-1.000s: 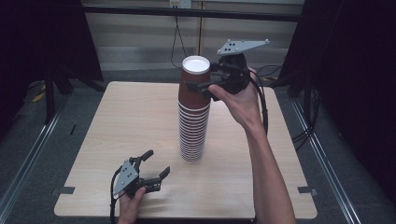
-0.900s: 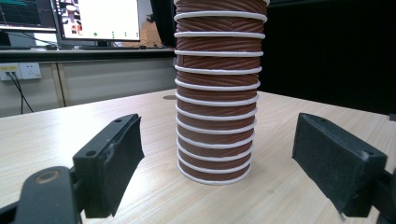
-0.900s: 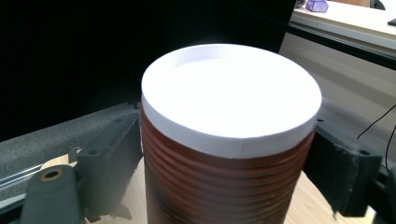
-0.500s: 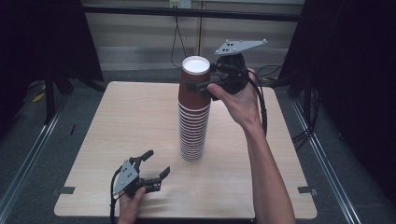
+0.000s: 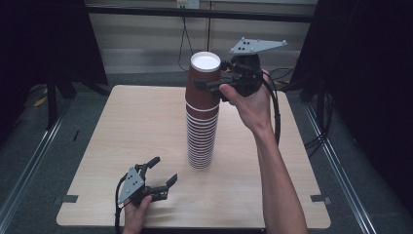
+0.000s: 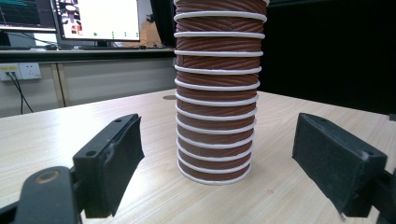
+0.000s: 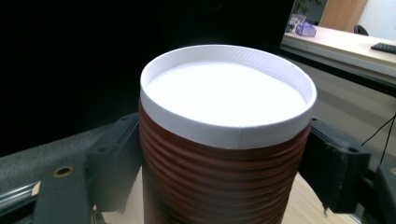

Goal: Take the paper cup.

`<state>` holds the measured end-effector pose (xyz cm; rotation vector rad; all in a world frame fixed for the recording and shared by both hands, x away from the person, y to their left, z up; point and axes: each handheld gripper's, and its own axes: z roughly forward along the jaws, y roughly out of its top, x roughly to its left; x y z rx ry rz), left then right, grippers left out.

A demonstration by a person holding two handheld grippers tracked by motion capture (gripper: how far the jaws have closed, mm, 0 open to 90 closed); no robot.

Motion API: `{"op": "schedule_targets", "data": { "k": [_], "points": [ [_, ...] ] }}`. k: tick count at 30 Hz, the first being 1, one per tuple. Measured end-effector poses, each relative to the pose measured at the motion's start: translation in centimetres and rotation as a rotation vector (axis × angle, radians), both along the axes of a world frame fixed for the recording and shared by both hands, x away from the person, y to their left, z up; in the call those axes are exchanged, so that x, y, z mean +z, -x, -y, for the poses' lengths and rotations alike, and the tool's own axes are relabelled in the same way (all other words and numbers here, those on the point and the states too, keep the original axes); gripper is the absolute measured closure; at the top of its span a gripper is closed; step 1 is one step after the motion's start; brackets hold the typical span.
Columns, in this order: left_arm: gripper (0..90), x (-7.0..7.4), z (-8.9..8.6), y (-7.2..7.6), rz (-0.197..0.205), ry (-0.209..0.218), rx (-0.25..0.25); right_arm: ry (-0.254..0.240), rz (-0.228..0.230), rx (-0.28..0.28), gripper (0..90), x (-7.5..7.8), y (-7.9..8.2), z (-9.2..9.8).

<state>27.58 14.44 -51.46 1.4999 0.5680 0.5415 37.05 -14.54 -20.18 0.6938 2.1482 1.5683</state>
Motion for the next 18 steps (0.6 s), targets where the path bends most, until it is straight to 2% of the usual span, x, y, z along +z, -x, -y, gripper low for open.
{"op": "schedule_targets", "data": {
  "k": [14,18],
  "points": [
    [15.7,0.01,-0.01,0.0,-0.001,0.0,0.0,-0.08,0.04,0.0,21.2,0.57,0.28,0.43],
    [15.7,0.01,-0.01,0.0,-0.001,-0.001,-0.001,-0.083,0.049,0.001,21.2,0.8,0.28,0.33]
  ]
}}
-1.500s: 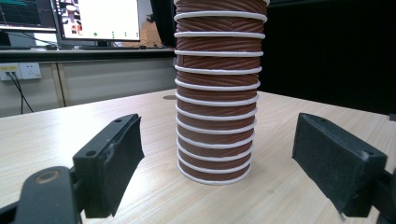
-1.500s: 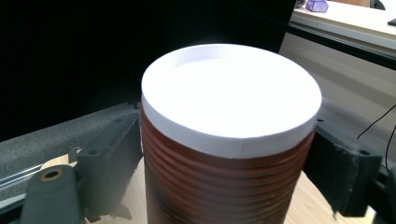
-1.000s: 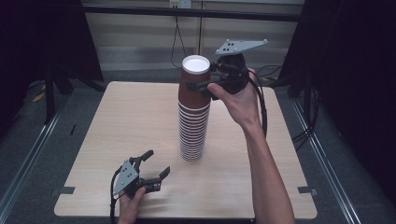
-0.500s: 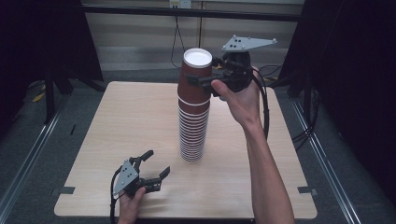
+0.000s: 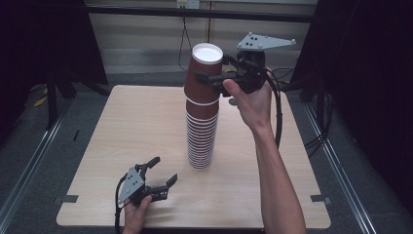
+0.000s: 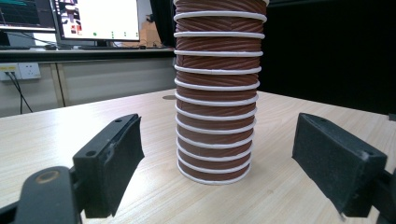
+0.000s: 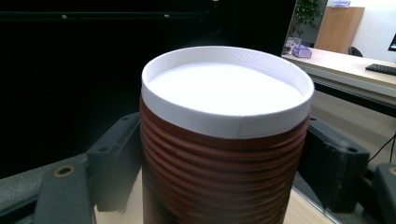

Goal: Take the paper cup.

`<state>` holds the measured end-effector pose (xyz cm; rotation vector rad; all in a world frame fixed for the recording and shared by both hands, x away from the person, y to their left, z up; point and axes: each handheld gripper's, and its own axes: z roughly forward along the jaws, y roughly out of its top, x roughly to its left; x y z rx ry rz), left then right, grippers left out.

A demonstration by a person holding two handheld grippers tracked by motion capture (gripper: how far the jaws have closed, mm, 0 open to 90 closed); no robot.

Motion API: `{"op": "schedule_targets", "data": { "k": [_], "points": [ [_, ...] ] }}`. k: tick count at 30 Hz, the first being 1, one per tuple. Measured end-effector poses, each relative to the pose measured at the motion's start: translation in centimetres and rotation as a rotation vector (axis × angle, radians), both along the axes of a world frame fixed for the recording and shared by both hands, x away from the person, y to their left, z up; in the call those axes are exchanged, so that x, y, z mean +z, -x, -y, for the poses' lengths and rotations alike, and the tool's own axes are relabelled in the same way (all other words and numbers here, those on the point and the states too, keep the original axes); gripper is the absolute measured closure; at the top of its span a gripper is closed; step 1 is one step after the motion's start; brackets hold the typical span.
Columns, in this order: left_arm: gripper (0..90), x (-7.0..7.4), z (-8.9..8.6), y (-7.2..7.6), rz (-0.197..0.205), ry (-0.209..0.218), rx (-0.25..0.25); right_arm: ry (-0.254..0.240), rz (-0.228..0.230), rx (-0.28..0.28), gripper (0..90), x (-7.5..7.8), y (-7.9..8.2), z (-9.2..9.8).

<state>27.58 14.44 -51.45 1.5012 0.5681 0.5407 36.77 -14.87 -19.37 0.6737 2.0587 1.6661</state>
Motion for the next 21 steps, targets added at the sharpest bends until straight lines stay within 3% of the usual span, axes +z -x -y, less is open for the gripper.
{"op": "schedule_targets", "data": {
  "k": [4,21],
  "points": [
    [15.7,0.0,0.0,-0.01,0.0,0.0,-0.001,-0.004,0.005,0.0,21.2,0.18,0.01,-0.06],
    [15.7,0.0,-0.01,-0.01,0.0,-0.001,-0.002,-0.125,0.064,0.003,21.7,0.9,0.46,0.77]
  ]
}}
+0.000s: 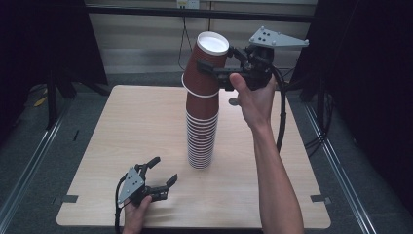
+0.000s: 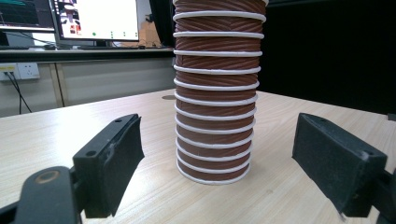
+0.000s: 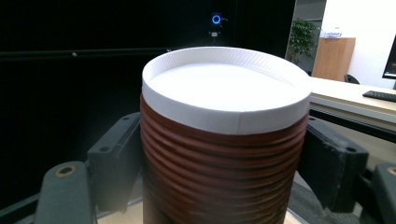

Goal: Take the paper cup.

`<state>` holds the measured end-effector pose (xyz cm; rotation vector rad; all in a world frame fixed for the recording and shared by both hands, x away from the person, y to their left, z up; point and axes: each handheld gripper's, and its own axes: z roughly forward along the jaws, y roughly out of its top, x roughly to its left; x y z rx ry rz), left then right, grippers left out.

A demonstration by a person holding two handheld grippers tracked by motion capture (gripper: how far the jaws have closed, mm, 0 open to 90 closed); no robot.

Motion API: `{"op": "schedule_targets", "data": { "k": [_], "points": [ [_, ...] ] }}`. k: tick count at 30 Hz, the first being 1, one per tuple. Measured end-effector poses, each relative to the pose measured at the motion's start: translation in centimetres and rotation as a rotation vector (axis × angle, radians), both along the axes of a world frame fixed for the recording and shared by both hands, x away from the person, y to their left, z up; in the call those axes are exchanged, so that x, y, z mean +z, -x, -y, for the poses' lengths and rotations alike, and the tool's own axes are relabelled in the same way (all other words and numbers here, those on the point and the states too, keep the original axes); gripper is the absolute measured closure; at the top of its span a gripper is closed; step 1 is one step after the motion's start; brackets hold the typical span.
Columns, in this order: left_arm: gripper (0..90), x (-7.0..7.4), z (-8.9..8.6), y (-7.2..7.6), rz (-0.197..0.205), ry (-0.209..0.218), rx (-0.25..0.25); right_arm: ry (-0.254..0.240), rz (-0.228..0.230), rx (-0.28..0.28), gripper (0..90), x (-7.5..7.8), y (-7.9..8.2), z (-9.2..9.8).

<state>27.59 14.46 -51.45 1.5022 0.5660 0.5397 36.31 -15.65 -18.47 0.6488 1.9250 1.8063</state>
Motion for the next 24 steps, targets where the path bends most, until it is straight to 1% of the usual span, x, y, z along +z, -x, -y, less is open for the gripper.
{"op": "schedule_targets", "data": {
  "k": [3,4,7,10,15,17,24],
  "points": [
    [15.7,0.0,0.0,0.0,0.0,0.001,0.0,-0.017,0.011,-0.001,21.7,0.1,0.1,0.2],
    [15.7,0.0,0.0,0.0,0.0,0.001,0.0,-0.03,0.016,-0.002,21.8,0.1,0.2,0.2],
    [15.7,0.0,0.0,0.0,0.0,0.001,0.0,-0.035,0.019,-0.002,21.8,0.1,0.3,0.3],
    [15.7,0.0,0.0,0.0,0.0,0.001,0.0,-0.069,0.035,-0.005,21.9,0.2,0.5,0.5],
    [15.7,0.0,0.0,0.0,0.001,-0.001,0.0,-0.082,0.044,-0.004,22.0,0.3,0.6,0.6],
    [15.7,0.0,0.0,0.0,0.001,0.001,0.0,-0.099,0.049,-0.002,22.1,0.3,0.7,0.8],
    [15.7,0.0,0.0,0.0,0.001,0.001,0.0,-0.123,0.065,-0.001,22.1,0.5,1.0,1.2]
  ]
}}
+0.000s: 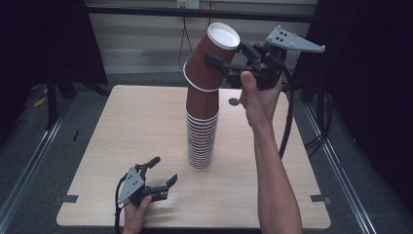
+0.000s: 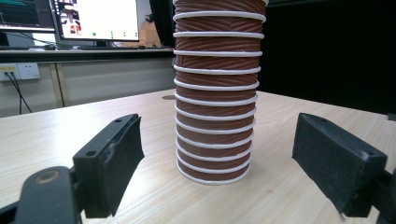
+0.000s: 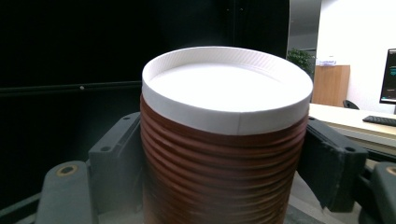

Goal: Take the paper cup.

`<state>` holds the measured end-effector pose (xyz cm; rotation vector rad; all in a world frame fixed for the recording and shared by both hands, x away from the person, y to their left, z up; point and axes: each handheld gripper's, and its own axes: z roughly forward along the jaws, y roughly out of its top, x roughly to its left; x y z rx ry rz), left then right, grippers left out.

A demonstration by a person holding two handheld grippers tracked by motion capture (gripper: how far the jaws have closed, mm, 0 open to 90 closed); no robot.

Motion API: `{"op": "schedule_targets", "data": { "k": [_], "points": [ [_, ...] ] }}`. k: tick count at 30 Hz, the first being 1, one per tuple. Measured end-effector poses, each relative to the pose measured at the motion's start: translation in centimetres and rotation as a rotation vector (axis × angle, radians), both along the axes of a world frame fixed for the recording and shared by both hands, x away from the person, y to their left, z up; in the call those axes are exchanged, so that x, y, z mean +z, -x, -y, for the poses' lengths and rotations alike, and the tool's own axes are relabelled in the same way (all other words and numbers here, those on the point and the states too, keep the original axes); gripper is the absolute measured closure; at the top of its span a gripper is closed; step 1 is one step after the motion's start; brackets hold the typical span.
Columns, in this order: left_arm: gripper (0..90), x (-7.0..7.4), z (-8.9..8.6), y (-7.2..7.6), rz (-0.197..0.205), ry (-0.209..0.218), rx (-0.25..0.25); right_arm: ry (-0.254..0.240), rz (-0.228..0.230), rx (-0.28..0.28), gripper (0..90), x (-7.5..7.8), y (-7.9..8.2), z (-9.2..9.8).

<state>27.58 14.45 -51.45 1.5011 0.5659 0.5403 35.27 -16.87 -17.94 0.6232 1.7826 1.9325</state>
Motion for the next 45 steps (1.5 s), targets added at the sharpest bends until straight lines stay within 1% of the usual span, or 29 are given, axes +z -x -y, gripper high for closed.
{"op": "schedule_targets", "data": {
  "k": [1,2,4,5,8,15,24,28,30,33,35,38,41,45],
  "points": [
    [15.7,0.0,0.0,0.0,0.0,0.0,0.0,-0.004,0.003,0.001,22.1,0.0,0.0,0.1],
    [15.7,0.0,0.1,0.1,-0.016,0.014,0.002,-0.008,0.004,-0.002,22.2,0.1,0.1,0.2],
    [15.7,0.0,0.1,0.1,-0.016,0.015,0.002,-0.01,0.005,-0.004,22.1,0.1,0.1,0.3],
    [15.7,0.0,0.1,0.1,-0.016,0.014,0.002,-0.021,0.007,-0.003,22.2,0.1,0.3,0.6],
    [15.7,0.0,0.1,0.1,-0.016,0.014,0.002,-0.033,0.01,-0.004,22.2,0.1,0.4,1.0],
    [15.7,0.0,0.1,0.1,-0.016,0.015,0.002,-0.04,0.01,-0.012,22.2,0.0,0.7,1.6],
    [15.7,0.0,0.1,0.1,-0.016,0.016,0.001,-0.06,0.015,-0.031,22.2,-0.1,1.3,3.1],
    [15.7,0.0,0.1,0.1,-0.015,0.016,0.001,-0.051,0.016,-0.05,22.2,0.1,1.8,4.0],
    [15.7,0.0,0.1,0.1,-0.015,0.016,0.001,-0.052,0.017,-0.055,22.2,0.0,1.9,4.2],
    [15.7,0.0,0.1,0.1,-0.016,0.015,0.001,-0.045,0.014,-0.074,22.2,-0.2,2.3,5.2],
    [15.7,0.0,0.1,0.1,-0.015,0.015,0.002,-0.04,0.012,-0.077,22.2,-0.3,2.4,5.4],
    [15.7,0.0,0.1,0.1,-0.016,0.015,0.003,-0.025,0.009,-0.092,22.2,-0.7,2.7,6.0],
    [15.7,0.0,0.1,0.1,-0.016,0.014,0.005,-0.021,0.003,-0.097,22.2,-0.9,2.8,6.3],
    [15.7,0.0,0.1,0.1,-0.017,0.016,0.002,-0.005,-0.007,-0.119,22.2,-1.7,3.2,7.0]
  ]
}}
